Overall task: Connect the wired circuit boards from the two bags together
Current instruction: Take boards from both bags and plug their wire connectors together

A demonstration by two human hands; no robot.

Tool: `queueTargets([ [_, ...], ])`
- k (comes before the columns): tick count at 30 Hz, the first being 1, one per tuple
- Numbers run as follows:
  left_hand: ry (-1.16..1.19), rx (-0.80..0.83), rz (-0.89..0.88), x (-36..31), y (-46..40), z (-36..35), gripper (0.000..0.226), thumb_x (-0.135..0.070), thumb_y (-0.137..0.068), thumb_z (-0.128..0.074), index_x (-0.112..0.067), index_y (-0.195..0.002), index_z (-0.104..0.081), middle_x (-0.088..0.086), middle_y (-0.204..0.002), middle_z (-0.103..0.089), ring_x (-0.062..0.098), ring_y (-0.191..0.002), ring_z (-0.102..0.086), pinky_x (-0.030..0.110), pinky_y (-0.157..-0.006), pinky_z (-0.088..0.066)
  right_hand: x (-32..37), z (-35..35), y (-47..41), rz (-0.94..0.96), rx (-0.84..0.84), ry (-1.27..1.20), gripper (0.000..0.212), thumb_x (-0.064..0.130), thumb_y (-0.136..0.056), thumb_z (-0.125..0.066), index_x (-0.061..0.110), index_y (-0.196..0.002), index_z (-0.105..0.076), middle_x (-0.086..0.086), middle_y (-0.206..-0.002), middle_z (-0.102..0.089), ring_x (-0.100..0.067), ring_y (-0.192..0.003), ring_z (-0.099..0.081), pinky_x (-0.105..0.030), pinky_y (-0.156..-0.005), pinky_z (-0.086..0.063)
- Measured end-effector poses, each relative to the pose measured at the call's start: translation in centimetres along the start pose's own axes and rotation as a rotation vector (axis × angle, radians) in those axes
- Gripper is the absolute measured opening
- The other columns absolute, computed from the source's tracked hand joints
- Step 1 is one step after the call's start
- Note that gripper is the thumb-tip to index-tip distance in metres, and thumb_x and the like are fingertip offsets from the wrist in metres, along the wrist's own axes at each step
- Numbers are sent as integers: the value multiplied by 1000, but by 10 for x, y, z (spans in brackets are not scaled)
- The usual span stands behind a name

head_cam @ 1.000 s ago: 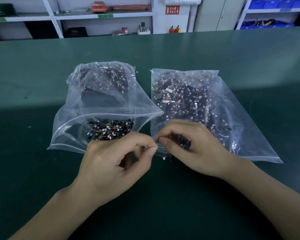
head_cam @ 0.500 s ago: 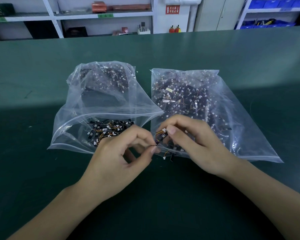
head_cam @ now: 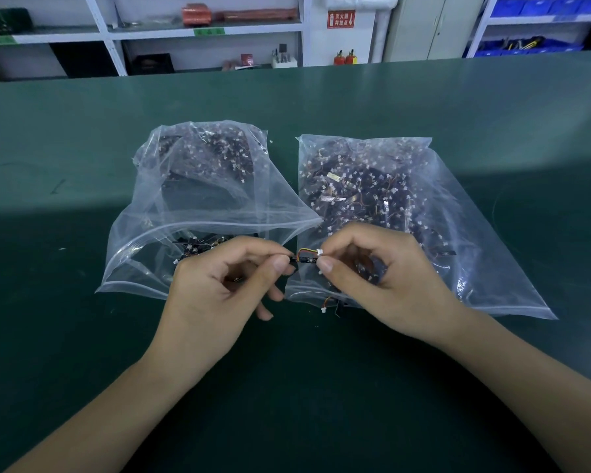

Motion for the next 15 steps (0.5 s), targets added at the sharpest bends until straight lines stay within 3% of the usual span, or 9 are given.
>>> queueTargets([
  [5, -95, 9, -25, -2, 2, -2, 7, -37, -97, -70, -32, -98, -75, 0, -88, -75, 21, -70, -73, 28, -49, -58, 0, -2, 0, 11, 12, 20, 6, 21, -98, -74, 15, -95, -76, 18, -77, -66, -15, -66, -63, -19, -62, -44],
  [10, -219, 41, -79, -7, 4, -5, 11, -34, -98, -68, -26, -93, -73, -7, -86, -73, 22, -74, -71, 39, -52, -57, 0, 0, -2, 36, -29, 61, 11, 21, -98, -76, 12, -92, -79, 16, -76, -66, -13, -65, -61, -12, -64, -41],
  [13, -246, 47, -95, -9, 3, -8, 7, -21, -96, -71, -21, -90, -73, -13, -80, -68, 16, -68, -67, 36, -52, -56, -2, -2, 0, 15, -21, 72, 7, 14, -96, -80, 13, -89, -78, 14, -75, -67, -15, -65, -61, -12, -64, -40],
  [15, -265, 50, -113, -11, 4, -9, 8, -16, -95, -71, -20, -88, -72, -16, -77, -65, 11, -63, -64, 26, -51, -52, -4, -3, 1, 6, -14, 80, 9, 8, -94, -81, 13, -88, -77, 14, -75, -67, -16, -64, -61, -13, -64, -41],
])
Point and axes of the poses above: each hand's wrist, its own y-axis away from the middle knuckle, its own z-axis out of the back of the hand, x = y × z, the point moved 4 cm from there along -y, towards the middle knuckle
